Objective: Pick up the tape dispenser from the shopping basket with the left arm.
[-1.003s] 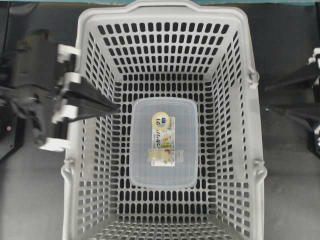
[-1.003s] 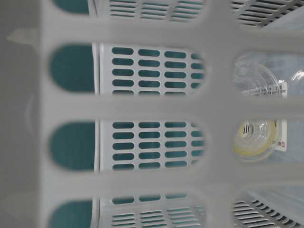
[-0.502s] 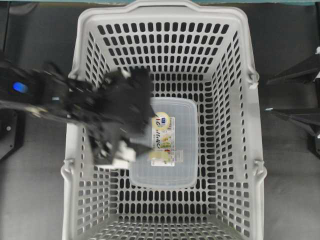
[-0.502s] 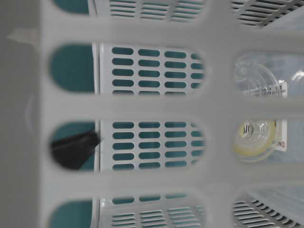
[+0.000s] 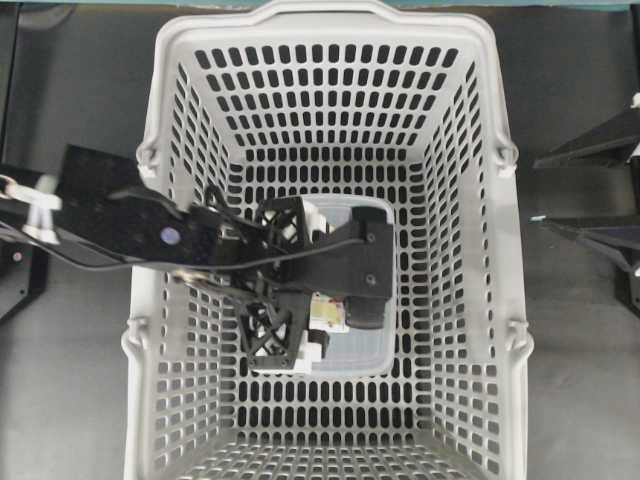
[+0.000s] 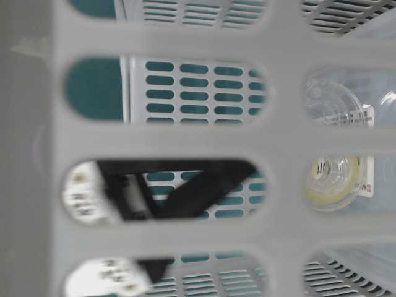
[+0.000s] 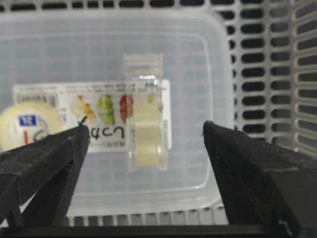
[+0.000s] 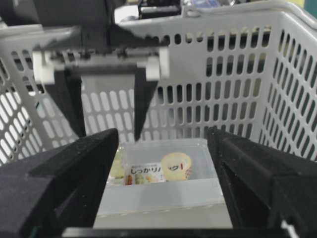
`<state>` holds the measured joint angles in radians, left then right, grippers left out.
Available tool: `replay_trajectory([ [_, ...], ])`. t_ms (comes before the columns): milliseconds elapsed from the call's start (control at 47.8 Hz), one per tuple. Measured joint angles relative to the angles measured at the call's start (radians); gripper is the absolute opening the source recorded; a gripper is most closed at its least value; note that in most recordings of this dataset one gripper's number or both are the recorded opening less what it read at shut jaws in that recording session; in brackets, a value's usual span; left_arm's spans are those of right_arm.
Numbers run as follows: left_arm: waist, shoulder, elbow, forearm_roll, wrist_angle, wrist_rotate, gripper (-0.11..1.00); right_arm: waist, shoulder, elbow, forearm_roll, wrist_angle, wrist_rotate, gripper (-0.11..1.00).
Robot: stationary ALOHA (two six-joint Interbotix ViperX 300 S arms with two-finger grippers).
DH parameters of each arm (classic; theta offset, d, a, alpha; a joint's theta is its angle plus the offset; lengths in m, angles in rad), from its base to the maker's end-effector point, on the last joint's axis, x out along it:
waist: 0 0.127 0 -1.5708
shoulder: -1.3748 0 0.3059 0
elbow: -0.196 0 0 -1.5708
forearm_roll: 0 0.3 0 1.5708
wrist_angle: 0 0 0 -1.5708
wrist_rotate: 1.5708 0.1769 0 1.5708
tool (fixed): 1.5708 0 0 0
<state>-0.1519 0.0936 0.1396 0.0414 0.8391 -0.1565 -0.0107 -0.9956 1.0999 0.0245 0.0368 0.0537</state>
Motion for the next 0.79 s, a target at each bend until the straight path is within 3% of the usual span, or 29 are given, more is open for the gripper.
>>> replay_trajectory([
  [376, -0.002, 0.058, 0.071, 0.000, -0.055, -0.005, 0.85, 0.000, 0.000, 0.002, 0.000, 0.000, 0.000, 0.70],
  [481, -0.002, 0.058, 0.072, -0.002, -0.103, -0.002, 0.67, 0.000, -0.002, 0.002, 0.000, -0.003, 0.000, 0.70],
  [606, -0.003, 0.055, 0.071, 0.000, -0.104, 0.003, 0.30, 0.000, -0.002, 0.000, 0.000, -0.002, 0.000, 0.70],
  [794, -0.006, 0.021, 0.043, 0.000, -0.029, 0.040, 0.29, -0.002, -0.003, 0.000, 0.000, -0.003, 0.000, 0.70],
])
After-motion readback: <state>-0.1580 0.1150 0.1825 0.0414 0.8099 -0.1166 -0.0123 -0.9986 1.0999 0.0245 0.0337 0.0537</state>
